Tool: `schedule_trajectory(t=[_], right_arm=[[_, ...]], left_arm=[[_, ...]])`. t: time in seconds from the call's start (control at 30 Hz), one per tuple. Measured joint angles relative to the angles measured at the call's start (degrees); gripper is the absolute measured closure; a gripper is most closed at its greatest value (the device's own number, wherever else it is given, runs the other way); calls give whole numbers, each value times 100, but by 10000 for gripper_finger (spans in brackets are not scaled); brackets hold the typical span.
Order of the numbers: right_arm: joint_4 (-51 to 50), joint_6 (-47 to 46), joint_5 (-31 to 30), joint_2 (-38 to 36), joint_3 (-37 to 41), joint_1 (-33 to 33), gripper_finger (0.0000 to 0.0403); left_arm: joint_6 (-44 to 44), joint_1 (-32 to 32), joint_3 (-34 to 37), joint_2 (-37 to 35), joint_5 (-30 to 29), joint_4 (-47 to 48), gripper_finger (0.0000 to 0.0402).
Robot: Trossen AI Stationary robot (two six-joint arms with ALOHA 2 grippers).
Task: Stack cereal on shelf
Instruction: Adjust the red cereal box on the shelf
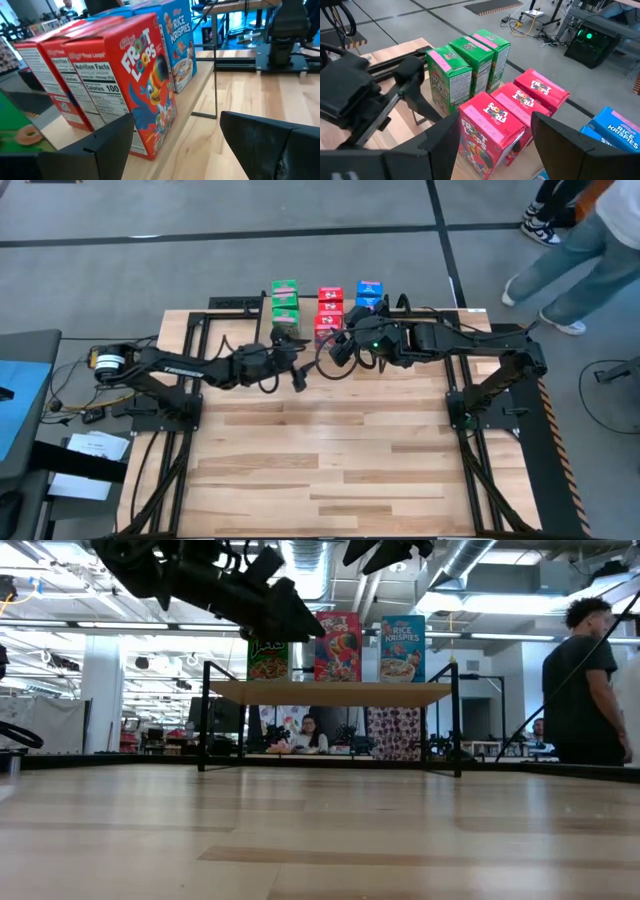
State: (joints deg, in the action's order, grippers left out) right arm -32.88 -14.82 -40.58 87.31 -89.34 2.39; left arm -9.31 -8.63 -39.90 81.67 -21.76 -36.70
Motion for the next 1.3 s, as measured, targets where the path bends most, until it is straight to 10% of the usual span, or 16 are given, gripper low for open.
schedule_trajectory(t=[1.3], right_arm=[[-3, 27, 2, 0, 0, 0, 137]], left_arm=[[314, -273, -211, 188, 358, -163, 113]])
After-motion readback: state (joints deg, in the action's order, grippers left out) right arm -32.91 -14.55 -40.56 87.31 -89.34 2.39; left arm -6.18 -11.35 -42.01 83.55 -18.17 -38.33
